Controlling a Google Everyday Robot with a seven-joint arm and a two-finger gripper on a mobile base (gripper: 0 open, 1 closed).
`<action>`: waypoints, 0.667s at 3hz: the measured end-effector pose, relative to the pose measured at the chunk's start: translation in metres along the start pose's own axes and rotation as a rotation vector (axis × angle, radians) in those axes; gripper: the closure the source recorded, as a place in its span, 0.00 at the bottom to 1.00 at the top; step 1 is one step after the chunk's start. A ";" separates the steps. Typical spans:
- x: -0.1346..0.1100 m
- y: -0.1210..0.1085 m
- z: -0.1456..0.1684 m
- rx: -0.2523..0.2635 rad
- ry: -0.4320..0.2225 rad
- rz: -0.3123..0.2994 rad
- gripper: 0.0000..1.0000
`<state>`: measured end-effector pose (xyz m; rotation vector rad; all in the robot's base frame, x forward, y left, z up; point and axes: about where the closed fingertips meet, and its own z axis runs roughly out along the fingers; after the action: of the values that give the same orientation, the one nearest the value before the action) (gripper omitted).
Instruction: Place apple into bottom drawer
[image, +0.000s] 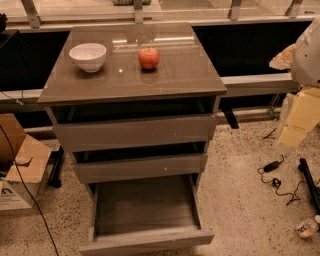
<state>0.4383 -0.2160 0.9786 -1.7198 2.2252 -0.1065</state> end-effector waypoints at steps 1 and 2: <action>0.000 0.000 0.000 0.000 0.000 0.000 0.00; -0.034 -0.027 0.009 0.020 -0.159 -0.008 0.00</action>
Offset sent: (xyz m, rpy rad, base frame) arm 0.0604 0.0324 0.0132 0.2601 -0.1032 0.0552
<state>0.4739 -0.1898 0.9842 -1.6649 2.0958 0.0060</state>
